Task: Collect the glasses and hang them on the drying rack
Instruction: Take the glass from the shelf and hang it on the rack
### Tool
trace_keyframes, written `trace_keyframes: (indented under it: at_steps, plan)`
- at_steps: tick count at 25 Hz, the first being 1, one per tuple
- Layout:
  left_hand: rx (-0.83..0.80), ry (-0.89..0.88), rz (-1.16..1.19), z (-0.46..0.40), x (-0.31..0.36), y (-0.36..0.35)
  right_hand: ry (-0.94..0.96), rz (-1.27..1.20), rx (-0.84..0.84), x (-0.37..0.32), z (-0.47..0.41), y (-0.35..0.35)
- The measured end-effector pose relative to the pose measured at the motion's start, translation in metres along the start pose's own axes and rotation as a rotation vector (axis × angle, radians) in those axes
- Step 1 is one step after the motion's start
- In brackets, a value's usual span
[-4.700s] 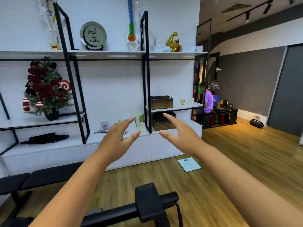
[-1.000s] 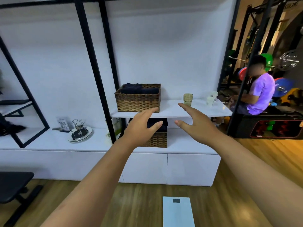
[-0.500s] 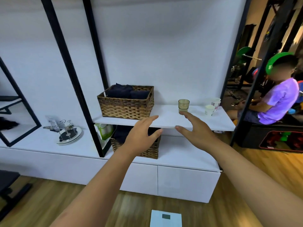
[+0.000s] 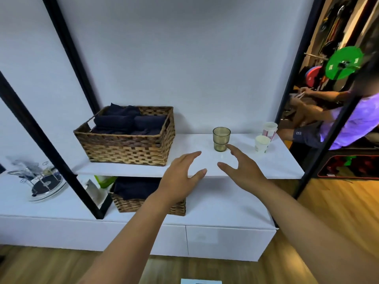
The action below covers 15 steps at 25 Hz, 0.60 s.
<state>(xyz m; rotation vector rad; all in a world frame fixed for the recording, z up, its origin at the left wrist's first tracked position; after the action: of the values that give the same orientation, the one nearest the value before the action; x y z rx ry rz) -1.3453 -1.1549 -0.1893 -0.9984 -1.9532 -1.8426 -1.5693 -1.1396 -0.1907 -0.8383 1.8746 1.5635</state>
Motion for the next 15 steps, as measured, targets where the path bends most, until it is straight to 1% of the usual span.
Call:
trace_keyframes:
  at_steps: [4, 7, 9, 13, 15]
  plan:
    - [-0.034, 0.023, -0.009, -0.040, -0.005, -0.033, -0.078, -0.034, 0.022, 0.043, -0.058, -0.015]
    - [-0.043, 0.060, -0.018, -0.063, -0.005, -0.054, -0.078, -0.040, 0.064, 0.066, -0.096, -0.018]
    - [-0.035, 0.096, -0.032, -0.078, -0.005, -0.068, -0.079, -0.060, 0.096, 0.083, -0.121, -0.017]
    - [-0.007, 0.187, -0.041, -0.101, -0.004, -0.089, -0.147, -0.078, 0.149, 0.118, -0.169, -0.017]
    - [0.010, 0.230, -0.042, -0.106, -0.006, -0.099, -0.196, -0.107, 0.137, 0.136, -0.193, -0.022]
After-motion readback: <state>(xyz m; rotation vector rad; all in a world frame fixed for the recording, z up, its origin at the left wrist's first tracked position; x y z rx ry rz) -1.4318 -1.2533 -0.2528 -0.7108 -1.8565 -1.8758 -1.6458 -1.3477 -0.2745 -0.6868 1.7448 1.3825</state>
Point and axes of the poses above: each hand's wrist, its own z-axis away from the middle knuckle, its own y-axis out of the back of the hand, x = y × z, the point moved 3 cm from there along -z, towards the middle knuckle, and after that the axes turned 8 degrees about y, right-handed, at the moved point
